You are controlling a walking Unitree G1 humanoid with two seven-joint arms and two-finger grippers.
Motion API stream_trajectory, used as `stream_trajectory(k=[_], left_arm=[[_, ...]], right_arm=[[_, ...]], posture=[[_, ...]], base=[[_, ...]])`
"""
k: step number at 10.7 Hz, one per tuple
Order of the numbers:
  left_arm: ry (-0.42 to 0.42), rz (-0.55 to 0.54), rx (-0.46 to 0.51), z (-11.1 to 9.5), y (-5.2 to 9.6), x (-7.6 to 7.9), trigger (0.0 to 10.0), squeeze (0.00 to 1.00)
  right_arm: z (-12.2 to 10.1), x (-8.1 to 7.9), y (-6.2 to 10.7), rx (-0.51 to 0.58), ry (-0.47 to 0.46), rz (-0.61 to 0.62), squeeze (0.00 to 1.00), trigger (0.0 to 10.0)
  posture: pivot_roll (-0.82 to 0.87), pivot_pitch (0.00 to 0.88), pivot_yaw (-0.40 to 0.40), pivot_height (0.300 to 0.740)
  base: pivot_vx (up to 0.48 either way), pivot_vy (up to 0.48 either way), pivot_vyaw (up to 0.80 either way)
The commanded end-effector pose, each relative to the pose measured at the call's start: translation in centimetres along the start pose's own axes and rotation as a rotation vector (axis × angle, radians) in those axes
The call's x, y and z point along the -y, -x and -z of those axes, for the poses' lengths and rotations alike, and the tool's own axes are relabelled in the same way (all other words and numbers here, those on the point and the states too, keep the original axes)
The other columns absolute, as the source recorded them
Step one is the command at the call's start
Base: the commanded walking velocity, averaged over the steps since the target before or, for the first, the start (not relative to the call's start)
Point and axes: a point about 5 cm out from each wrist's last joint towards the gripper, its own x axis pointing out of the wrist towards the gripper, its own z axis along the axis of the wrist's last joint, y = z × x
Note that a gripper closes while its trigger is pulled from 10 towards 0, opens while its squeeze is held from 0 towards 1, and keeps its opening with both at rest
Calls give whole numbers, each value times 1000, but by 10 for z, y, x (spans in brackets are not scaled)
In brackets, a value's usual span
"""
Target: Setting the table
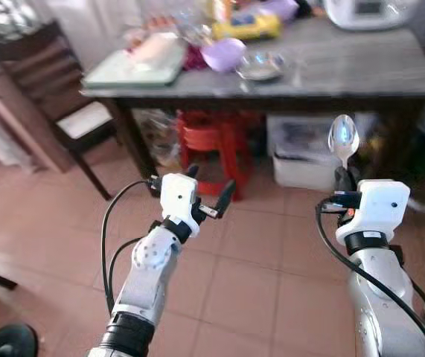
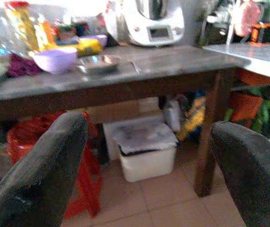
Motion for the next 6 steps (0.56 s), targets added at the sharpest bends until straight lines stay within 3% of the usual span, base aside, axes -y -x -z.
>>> stream_trajectory(k=[1, 4, 6], left_arm=[[-14, -30, -11, 1, 5, -11, 10000, 0], [-2, -1, -19, 4, 6, -4, 10000, 0], [1, 9, -22, 5, 6, -2, 10000, 0]], right_arm=[[-4, -9, 0, 19, -26, -30, 0, 10000], [-2, -10, 0, 5, -51, -19, 0, 10000], [-2, -9, 1, 3, -49, -17, 0, 10000]], posture=[[-216, 64, 123, 740], [-217, 69, 126, 740], [-220, 70, 126, 740]], base=[[435, 0, 0], [433, 0, 0], [437, 0, -669]])
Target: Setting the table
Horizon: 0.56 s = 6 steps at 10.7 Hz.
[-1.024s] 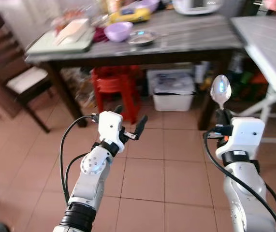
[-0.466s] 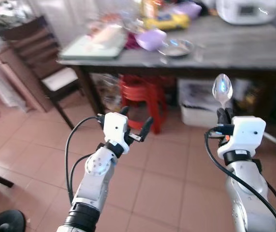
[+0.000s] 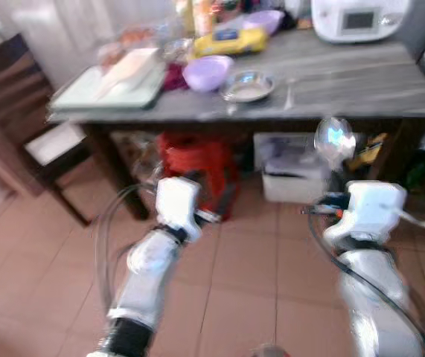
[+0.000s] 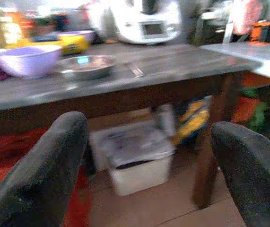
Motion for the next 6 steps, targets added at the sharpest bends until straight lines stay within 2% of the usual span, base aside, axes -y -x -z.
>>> stream_trajectory(k=[1, 4, 6], left_arm=[[-17, -25, -3, -2, 4, -10, 10000, 0], [-12, -17, -4, -1, 3, -7, 10000, 0], [-10, -13, -6, -1, 4, -6, 10000, 0]], right_arm=[[-6, -9, -1, 27, -23, -26, 0, 10000], [-7, -9, -1, 27, -26, -27, 0, 10000], [-6, -10, 0, 21, -29, -29, 0, 10000]], posture=[[-220, 70, 126, 740], [-223, 74, 126, 740], [-222, 77, 125, 740]], base=[[435, 0, -406], [430, 0, 0], [424, 0, -544]])
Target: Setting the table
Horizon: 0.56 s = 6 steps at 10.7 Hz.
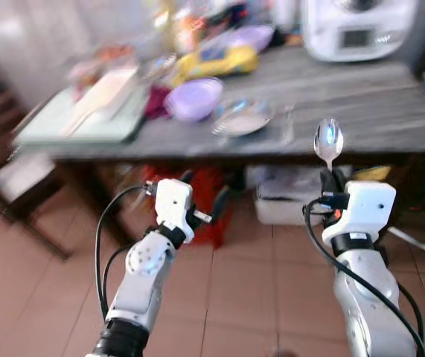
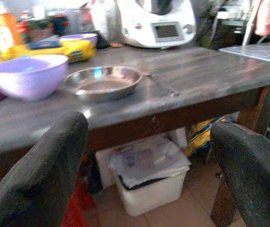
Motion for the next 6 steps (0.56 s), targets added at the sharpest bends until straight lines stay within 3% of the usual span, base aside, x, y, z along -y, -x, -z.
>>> stream_trajectory(k=[1, 6], left_arm=[[4, 12, -5, 0, -1, 3, 10000, 0], [6, 22, -13, 1, 1, 6, 10000, 0]], right_arm=[[-3, 1, 0, 10, 1, 0, 0, 10000], [-2, -1, -2, 9, -1, -3, 0, 10000]], posture=[[-220, 78, 125, 740], [-213, 77, 128, 740]], base=[[416, 0, -519], [403, 0, 0]])
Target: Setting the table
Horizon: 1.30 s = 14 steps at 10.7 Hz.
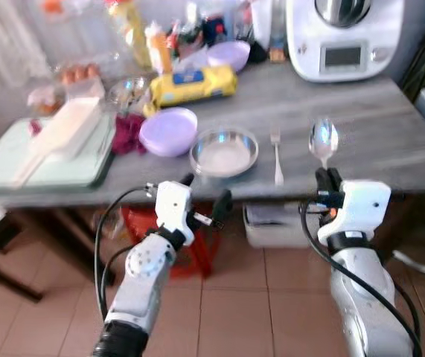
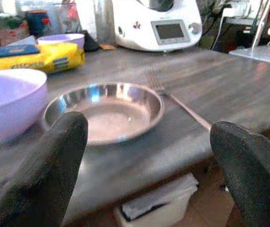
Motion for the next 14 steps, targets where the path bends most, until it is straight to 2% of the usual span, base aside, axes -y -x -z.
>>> stream_trajectory(k=[1, 4, 7, 8, 9, 11, 13, 14], left_arm=[[-4, 13, 6, -2, -1, 2, 10000, 0], [-6, 14, 5, -2, 6, 3, 10000, 0], [-28, 30, -14, 0, 27, -6, 10000, 0], [-20, 54, -42, 3, 39, -10, 10000, 0], [-9, 62, -56, 5, 45, -13, 10000, 0], [32, 151, -80, 6, 58, -11, 10000, 0], [31, 192, -99, 4, 61, -11, 10000, 0], [47, 229, -116, 4, 62, -10, 10000, 0]], right_arm=[[-1, 2, 0, 5, 4, 8, 0, 10000], [-1, 2, -1, 9, 5, 11, 0, 10000], [-1, 2, 0, 10, 13, 26, 0, 10000], [1, 6, 1, 5, 27, 59, 0, 10000], [2, 9, 2, 2, 30, 80, 0, 10000], [5, 10, 3, -15, 47, 93, 0, 10000], [10, 20, 4, -57, 22, 159, 0, 10000], [15, 33, 3, -108, 6, 212, 0, 10000]], posture=[[-212, 77, 128, 740], [-207, 78, 130, 740], [-202, 82, 130, 740], [-199, 83, 130, 740], [-197, 83, 129, 740], [-194, 87, 131, 740], [-194, 95, 137, 740], [-199, 110, 140, 740]], base=[[382, 0, 0], [239, 0, 0], [0, 0, 0], [0, 0, 0], [0, 0, 0], [0, 0, 0], [0, 0, 0], [0, 0, 0]])
